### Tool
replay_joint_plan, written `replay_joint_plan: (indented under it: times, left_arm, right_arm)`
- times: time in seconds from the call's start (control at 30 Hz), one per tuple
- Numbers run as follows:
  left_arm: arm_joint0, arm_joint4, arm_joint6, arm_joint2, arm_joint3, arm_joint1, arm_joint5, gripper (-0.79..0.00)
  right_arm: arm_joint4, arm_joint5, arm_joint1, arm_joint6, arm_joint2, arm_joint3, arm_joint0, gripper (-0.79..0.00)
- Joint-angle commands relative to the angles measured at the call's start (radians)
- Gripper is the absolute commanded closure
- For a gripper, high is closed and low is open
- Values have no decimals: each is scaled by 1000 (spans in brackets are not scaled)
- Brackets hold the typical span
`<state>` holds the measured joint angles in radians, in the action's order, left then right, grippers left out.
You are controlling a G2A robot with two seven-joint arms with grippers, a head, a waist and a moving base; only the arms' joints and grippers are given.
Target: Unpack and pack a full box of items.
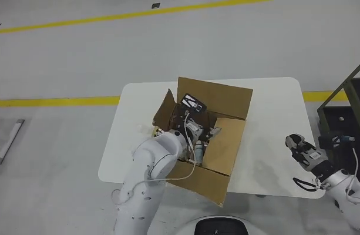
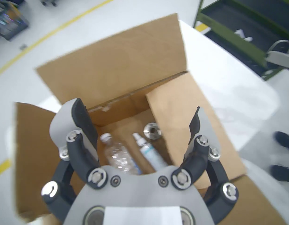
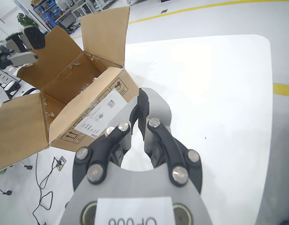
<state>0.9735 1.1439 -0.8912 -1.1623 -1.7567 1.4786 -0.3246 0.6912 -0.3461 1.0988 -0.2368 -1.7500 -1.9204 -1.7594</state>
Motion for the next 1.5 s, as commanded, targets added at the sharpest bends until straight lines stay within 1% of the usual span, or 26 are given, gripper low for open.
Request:
replay_joint_plan:
  times: [0.0,0.07,0.17,0.23,0.57,0.6,0.77,1.0,1.1,1.2,1.33,1.47]
  left_arm:
    - [-3,-81,-39,7,16,3,27,-785]
    - [-2,-160,-59,5,39,5,60,-785]
    - [-3,-230,-102,4,77,4,73,-785]
    - [-12,-213,-113,8,79,1,53,-785]
    - [-12,-213,-113,8,79,1,53,-785]
    - [0,-215,-97,9,84,0,59,-785]
    - [33,-255,-85,7,127,-1,151,-785]
    - [54,-330,-87,-3,196,-3,262,-785]
    - [56,-346,-89,-3,223,-4,296,-785]
    - [55,-415,-103,-2,229,-2,319,-785]
    - [57,-478,-116,-8,237,-3,361,-785]
    - [61,-524,-129,-15,238,-6,380,-785]
  right_arm:
    - [0,-2,0,0,-6,-2,-8,0]
    - [-1,-2,0,1,-9,-4,-16,0]
    - [-1,-2,2,3,-8,-10,-28,0]
    - [2,-2,2,3,-6,-12,-33,0]
    - [8,-18,5,-9,39,-14,-20,0]
    - [15,-19,6,-11,47,-14,-19,0]
    - [43,-20,8,-12,87,3,-11,0]
    - [74,-8,13,-1,140,28,1,0]
    - [97,-2,15,4,171,45,14,0]
    - [118,6,19,14,206,63,25,0]
    - [126,17,23,24,245,89,44,0]
    - [122,22,27,23,271,104,55,0]
